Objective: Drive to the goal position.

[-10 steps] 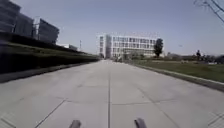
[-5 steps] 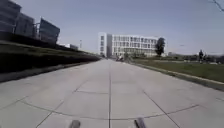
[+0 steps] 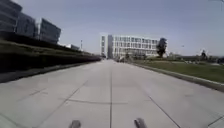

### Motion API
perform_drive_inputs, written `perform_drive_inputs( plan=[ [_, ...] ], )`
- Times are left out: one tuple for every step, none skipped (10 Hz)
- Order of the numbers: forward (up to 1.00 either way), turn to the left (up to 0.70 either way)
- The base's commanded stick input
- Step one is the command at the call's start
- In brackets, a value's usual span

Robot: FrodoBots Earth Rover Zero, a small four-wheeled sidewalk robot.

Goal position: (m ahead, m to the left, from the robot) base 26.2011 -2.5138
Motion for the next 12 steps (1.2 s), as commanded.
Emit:
perform_drive_inputs(
  plan=[
    [1.0, 0.0],
    [1.0, 0.0],
    [1.0, 0.0],
    [1.0, 0.0],
    [1.0, 0.0],
    [1.0, 0.0],
    [1.0, 0.0],
    [1.0, 0.0],
    [1.0, 0.0],
    [1.0, 0.0],
    [1.0, 0.0],
    [1.0, 0.0]
  ],
)
